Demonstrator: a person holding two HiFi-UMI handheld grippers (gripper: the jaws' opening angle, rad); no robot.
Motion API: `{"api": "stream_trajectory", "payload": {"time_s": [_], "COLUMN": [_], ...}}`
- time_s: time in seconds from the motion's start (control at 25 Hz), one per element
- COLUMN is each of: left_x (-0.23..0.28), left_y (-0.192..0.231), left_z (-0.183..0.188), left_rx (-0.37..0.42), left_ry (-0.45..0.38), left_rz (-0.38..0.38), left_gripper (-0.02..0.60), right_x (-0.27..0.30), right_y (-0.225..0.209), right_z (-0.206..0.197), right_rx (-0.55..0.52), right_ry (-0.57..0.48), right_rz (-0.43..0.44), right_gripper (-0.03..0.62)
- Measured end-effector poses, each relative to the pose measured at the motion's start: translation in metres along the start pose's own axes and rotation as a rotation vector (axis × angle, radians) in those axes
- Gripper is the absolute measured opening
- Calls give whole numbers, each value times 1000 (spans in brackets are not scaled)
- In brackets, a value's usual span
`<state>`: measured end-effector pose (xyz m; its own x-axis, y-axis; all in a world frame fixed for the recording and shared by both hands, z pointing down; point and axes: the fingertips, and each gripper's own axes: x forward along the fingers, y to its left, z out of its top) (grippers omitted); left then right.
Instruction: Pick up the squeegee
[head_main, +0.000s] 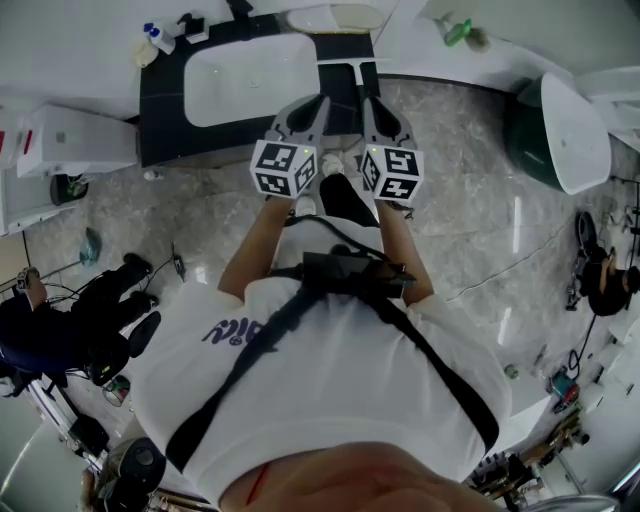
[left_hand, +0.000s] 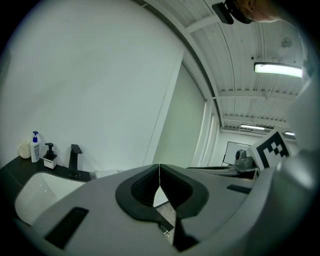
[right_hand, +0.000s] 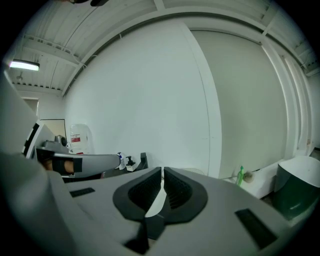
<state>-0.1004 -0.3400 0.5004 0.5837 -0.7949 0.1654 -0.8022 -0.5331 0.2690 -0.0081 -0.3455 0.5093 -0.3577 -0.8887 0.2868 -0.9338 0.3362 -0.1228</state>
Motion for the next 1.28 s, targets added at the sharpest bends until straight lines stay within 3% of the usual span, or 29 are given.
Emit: {"api": "stream_trajectory", "payload": {"time_s": [0.8, 0.88, 1.28], "left_x": [125, 130, 148], "left_y": [51, 56, 89], "left_z": [-80, -86, -106], "left_rx": [-72, -78, -129], "left_ry": [185, 199, 236], "left_rz": [78, 91, 157], "left_gripper": [11, 12, 12], "right_x": [121, 130, 184], "right_y": [-87, -89, -95], "right_z": [-109, -122, -188], "right_rx": [-4, -26, -22], "right_ry": [372, 413, 594], "right_rz": [48, 62, 84], "right_gripper": [11, 61, 170]}}
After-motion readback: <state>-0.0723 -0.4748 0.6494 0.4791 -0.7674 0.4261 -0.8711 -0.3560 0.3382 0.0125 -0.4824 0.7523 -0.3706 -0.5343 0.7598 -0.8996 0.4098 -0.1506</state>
